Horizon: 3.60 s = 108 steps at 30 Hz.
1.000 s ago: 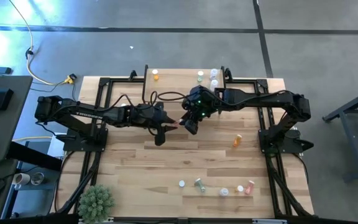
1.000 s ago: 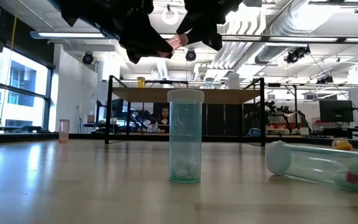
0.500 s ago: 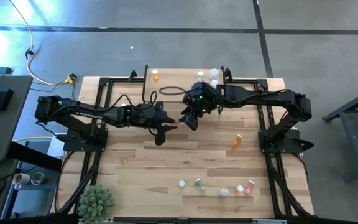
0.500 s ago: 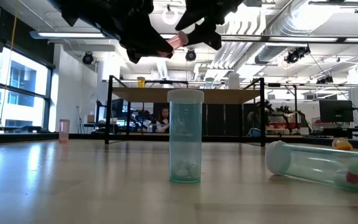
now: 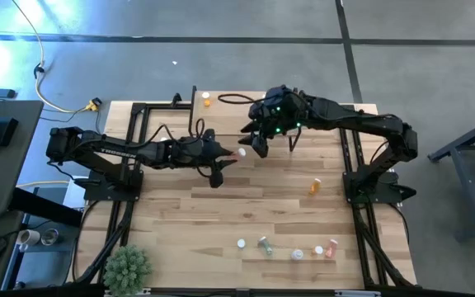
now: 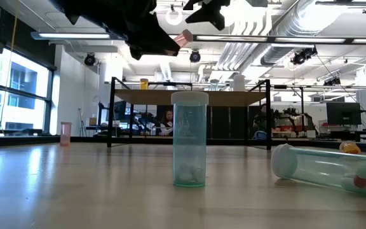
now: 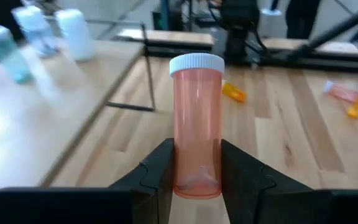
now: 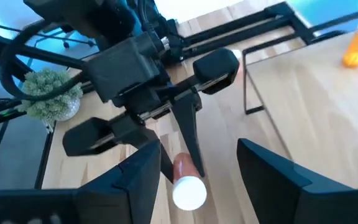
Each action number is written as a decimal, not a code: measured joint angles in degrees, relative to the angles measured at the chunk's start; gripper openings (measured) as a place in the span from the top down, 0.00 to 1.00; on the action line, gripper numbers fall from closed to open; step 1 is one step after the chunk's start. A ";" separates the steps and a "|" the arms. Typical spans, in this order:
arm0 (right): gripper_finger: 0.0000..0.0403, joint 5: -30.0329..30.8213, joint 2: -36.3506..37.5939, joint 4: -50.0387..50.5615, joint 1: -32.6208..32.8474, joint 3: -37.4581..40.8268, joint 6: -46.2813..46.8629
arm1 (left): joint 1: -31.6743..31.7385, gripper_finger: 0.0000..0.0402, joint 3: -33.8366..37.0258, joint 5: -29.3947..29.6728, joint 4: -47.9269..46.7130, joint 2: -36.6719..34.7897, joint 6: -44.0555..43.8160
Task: Pick and place medicine bottles onto shelf by color
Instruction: Put the top right pink pill bottle on the shelf
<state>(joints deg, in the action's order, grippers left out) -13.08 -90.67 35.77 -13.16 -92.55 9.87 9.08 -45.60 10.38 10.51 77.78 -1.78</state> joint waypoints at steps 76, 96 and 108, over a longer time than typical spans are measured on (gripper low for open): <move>0.51 2.58 -5.48 -14.78 -7.11 -5.10 -2.80 | 5.57 0.76 0.00 21.80 26.62 0.22 6.98; 0.71 2.63 -5.50 -15.06 -7.09 -5.10 -1.32 | 5.57 0.76 0.00 21.81 26.57 0.26 6.97; 0.72 2.64 -5.55 -15.06 -7.06 -5.10 -0.88 | 5.57 0.76 0.00 21.82 26.47 0.28 6.95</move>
<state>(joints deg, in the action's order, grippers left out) -10.44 -96.23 20.71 -20.23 -97.65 8.99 14.66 -45.60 32.21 36.97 78.06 5.17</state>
